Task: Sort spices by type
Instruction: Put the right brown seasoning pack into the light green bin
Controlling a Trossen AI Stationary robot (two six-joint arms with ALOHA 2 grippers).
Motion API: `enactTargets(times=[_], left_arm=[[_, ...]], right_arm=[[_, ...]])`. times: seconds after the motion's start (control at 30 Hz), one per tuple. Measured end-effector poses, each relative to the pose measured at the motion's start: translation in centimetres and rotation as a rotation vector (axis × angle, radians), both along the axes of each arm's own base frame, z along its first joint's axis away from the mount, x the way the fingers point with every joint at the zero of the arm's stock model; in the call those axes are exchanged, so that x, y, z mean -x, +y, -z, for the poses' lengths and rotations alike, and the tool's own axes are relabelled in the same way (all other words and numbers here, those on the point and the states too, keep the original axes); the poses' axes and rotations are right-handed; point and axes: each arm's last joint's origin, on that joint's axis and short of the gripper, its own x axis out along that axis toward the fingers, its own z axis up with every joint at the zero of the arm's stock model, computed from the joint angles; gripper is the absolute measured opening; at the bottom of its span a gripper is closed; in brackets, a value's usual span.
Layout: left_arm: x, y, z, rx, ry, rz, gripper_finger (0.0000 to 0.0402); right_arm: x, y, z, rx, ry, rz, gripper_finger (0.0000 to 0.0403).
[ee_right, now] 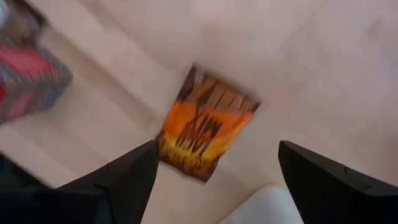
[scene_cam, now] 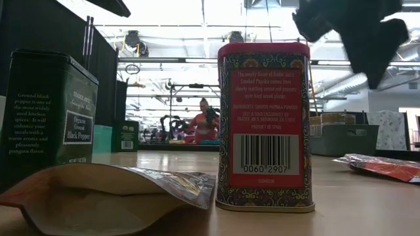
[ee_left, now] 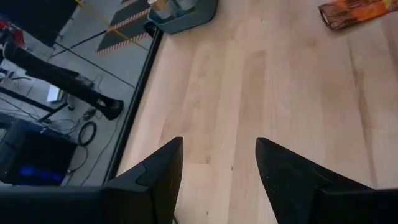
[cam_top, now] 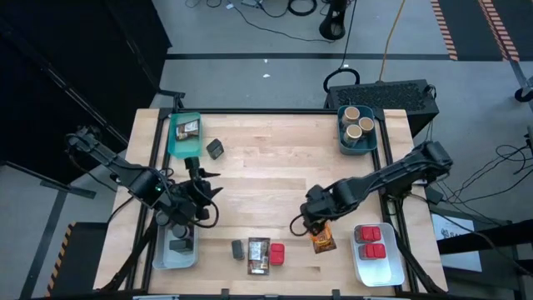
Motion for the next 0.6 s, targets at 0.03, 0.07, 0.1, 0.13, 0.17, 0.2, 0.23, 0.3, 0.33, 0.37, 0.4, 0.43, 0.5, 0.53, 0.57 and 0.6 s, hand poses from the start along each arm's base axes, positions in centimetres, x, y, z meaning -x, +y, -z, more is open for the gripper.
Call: enactTargets(times=[0.03, 0.07, 0.1, 0.13, 0.17, 0.2, 0.23, 0.3, 0.33, 0.37, 0.4, 0.43, 0.5, 0.53, 0.57, 0.6], left_arm=[[0.0, 0.0, 0.0, 0.002, 0.0, -0.002, 0.0203], [0.0, 0.0, 0.0, 0.01, -0.001, -0.011, 0.0203], [0.1, 0.1, 0.1, 0.014, 0.002, -0.019, 0.0203], [0.2, 0.1, 0.2, 0.017, 0.01, -0.028, 0.0203], [0.4, 0.2, 0.3, 0.021, 0.019, -0.038, 0.0203], [0.5, 0.3, 0.4, 0.024, 0.031, -0.048, 0.0203], [0.7, 0.4, 0.5, 0.024, 0.045, -0.058, 0.0203], [0.9, 0.5, 0.7, 0.022, 0.065, -0.075, 0.0203], [1.0, 0.6, 0.7, 0.026, 0.066, -0.082, 0.0203], [1.0, 0.6, 0.7, 0.027, 0.068, -0.085, 0.0203], [1.0, 0.6, 0.7, 0.028, 0.068, -0.087, 0.0203], [1.0, 0.6, 0.7, 0.029, 0.066, -0.087, 0.0203], [1.0, 0.6, 0.7, 0.032, 0.063, -0.088, 0.0202], [1.0, 0.6, 0.7, 0.034, 0.061, -0.089, 0.0202], [0.9, 0.6, 0.7, 0.034, 0.06, -0.089, 0.0202], [1.0, 0.6, 0.7, 0.034, 0.06, -0.089, 0.0202]], right_arm=[[-0.2, 0.4, 0.5, -0.032, 0.019, 0.002, 0.0312], [-0.5, 0.8, 1.0, -0.064, 0.031, 0.013, 0.0312], [-0.7, 1.3, 1.5, -0.097, 0.034, 0.016, 0.0312], [-1.0, 1.8, 1.9, -0.125, 0.037, 0.024, 0.0312], [-1.1, 2.4, 2.3, -0.145, 0.049, 0.03, 0.0312], [-1.2, 2.9, 2.7, -0.16, 0.064, 0.034, 0.0312], [-1.3, 3.3, 3.2, -0.162, 0.075, 0.033, 0.0312], [-1.5, 4.0, 4.5, -0.146, 0.111, 0.027, 0.0312], [-1.6, 4.1, 5.2, -0.134, 0.132, 0.021, 0.0312], [-1.8, 4.3, 5.9, -0.128, 0.15, 0.004, 0.0312], [-2.0, 4.5, 6.6, -0.137, 0.161, -0.015, 0.0312], [-2.4, 4.8, 7.3, -0.154, 0.159, -0.035, 0.0312], [-3.0, 5.2, 8.6, -0.172, 0.15, -0.066, 0.0312], [-3.2, 5.2, 9.2, -0.166, 0.161, -0.075, 0.0312], [-3.3, 5.3, 9.7, -0.161, 0.174, -0.084, 0.0312], [-3.3, 5.3, 10.1, -0.157, 0.189, -0.092, 0.0309]])
